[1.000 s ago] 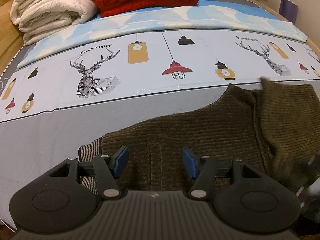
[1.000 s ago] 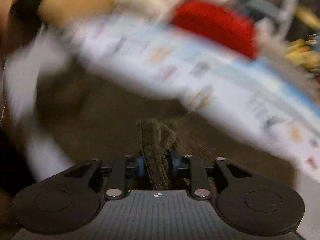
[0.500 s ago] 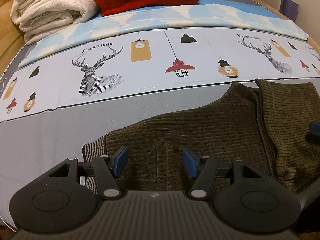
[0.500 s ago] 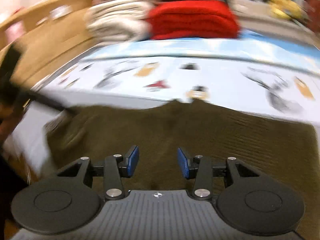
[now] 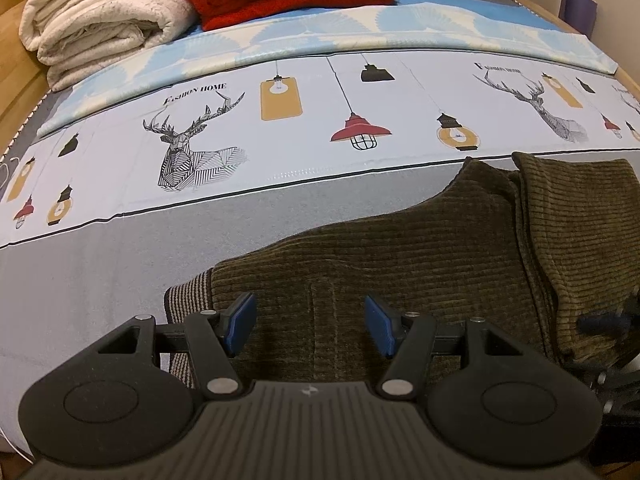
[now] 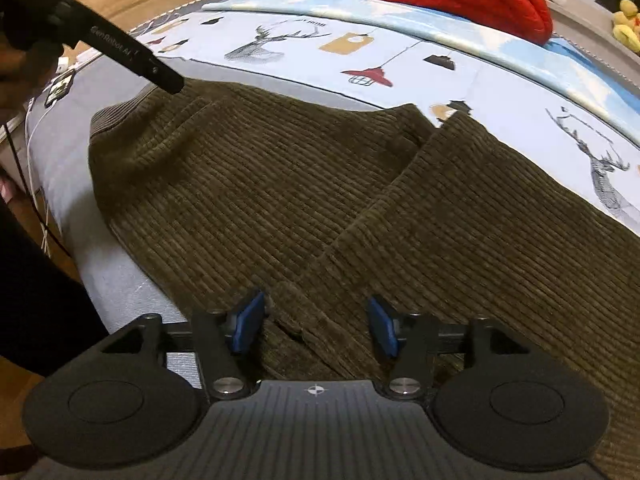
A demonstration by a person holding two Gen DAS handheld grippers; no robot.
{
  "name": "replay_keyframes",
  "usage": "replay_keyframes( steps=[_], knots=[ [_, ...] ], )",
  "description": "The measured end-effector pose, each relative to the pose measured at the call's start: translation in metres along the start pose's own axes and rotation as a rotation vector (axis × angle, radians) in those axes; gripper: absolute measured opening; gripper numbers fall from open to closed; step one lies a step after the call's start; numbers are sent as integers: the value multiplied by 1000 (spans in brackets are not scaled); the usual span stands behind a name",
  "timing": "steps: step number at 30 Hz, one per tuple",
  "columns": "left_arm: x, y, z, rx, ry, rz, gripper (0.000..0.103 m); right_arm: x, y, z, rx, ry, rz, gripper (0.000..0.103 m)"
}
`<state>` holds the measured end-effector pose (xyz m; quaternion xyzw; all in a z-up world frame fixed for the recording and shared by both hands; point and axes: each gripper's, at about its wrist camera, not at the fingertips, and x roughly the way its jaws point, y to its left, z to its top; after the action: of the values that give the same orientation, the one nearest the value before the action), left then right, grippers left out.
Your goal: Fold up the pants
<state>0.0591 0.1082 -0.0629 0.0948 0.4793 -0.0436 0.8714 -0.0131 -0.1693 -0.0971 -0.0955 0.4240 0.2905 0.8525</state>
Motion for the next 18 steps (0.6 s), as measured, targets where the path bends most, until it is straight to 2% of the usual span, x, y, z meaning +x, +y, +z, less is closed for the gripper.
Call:
replay_keyframes(
  steps=[1, 2, 6, 7, 9, 11, 12, 15, 18],
  knots=[
    [0, 1, 0, 0, 0, 1, 66, -4, 3, 2, -22, -13, 7, 21],
    [0, 1, 0, -2, -1, 2, 66, -11, 5, 2, -54, -39, -1, 16],
    [-1, 3, 0, -11, -5, -1, 66, -36, 9, 2, -104, -126, -3, 15],
    [-1, 3, 0, -7, -5, -1, 66, -34, 10, 0, -110, -118, -7, 16],
    [0, 1, 1, 0, -2, 1, 66, -21, 15, -10, -141, -25, 18, 21],
    [0, -1, 1, -2, -2, -1, 66, -20, 20, -14, -192, -37, 3, 24],
    [0, -2, 1, -1, -3, -4, 66, -25, 17, -10, -162, -51, 16, 24],
    [-1, -5, 2, 12, -6, -6, 66, -48, -9, 1, 39, -150, 105, 24],
    [0, -5, 2, 12, -3, -1, 66, -56, -26, 4, 157, -195, 96, 26]
  ],
)
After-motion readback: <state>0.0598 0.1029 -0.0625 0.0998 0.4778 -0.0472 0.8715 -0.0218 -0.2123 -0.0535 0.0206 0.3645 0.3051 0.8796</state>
